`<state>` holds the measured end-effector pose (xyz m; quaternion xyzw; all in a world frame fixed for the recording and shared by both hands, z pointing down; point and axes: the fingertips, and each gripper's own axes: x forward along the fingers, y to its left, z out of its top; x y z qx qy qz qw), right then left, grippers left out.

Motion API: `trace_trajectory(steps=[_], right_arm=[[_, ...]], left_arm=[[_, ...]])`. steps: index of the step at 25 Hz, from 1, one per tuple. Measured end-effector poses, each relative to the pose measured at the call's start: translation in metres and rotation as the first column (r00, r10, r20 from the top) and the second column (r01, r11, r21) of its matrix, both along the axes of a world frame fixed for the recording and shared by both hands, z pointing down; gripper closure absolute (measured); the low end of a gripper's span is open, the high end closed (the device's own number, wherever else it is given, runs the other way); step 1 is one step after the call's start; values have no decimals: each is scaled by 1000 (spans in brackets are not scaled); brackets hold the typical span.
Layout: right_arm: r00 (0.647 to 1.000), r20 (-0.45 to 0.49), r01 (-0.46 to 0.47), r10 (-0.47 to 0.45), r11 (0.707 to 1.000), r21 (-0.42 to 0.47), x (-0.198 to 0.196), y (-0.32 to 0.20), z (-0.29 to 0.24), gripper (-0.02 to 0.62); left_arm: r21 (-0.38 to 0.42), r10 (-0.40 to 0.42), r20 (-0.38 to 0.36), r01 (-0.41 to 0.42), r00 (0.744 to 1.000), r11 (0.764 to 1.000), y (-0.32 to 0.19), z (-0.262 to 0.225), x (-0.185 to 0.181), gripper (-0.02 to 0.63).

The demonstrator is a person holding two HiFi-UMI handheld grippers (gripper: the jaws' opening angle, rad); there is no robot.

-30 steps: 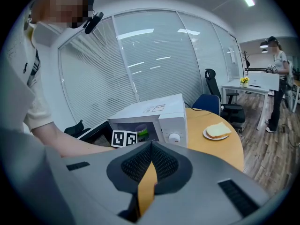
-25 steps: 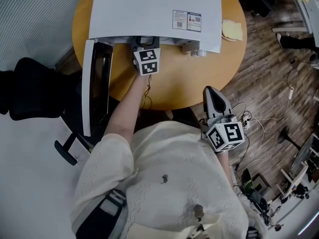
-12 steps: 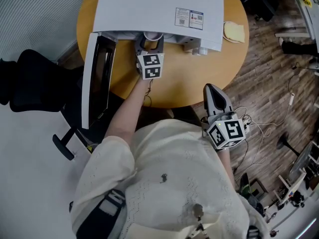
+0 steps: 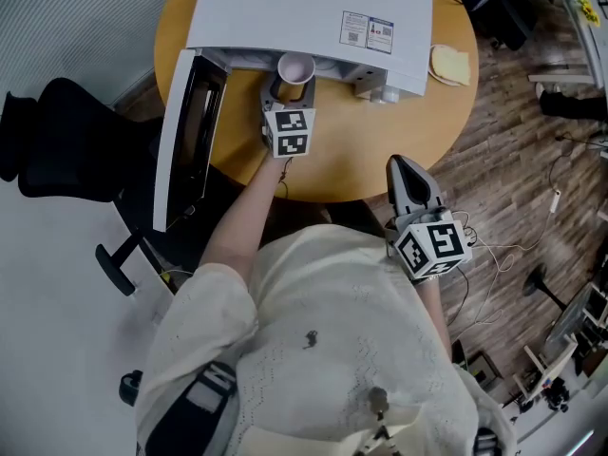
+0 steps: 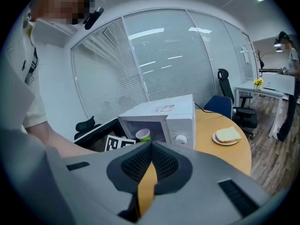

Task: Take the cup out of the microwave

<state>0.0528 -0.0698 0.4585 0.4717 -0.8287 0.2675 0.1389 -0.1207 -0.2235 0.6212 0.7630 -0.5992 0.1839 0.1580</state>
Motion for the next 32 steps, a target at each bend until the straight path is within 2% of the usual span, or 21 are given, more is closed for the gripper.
trace_trajectory(steps=[14,32], right_arm=[[996,-2,90,-90,996,6,-10,7,1,588],[980,9,200,-201,979,22,-24,15,2,588]], left_arm=[[-29,10,21,-9,1000,1000,55,2,-1,334],[-34,-46,-5,46,999,998,125,-16,0,334]])
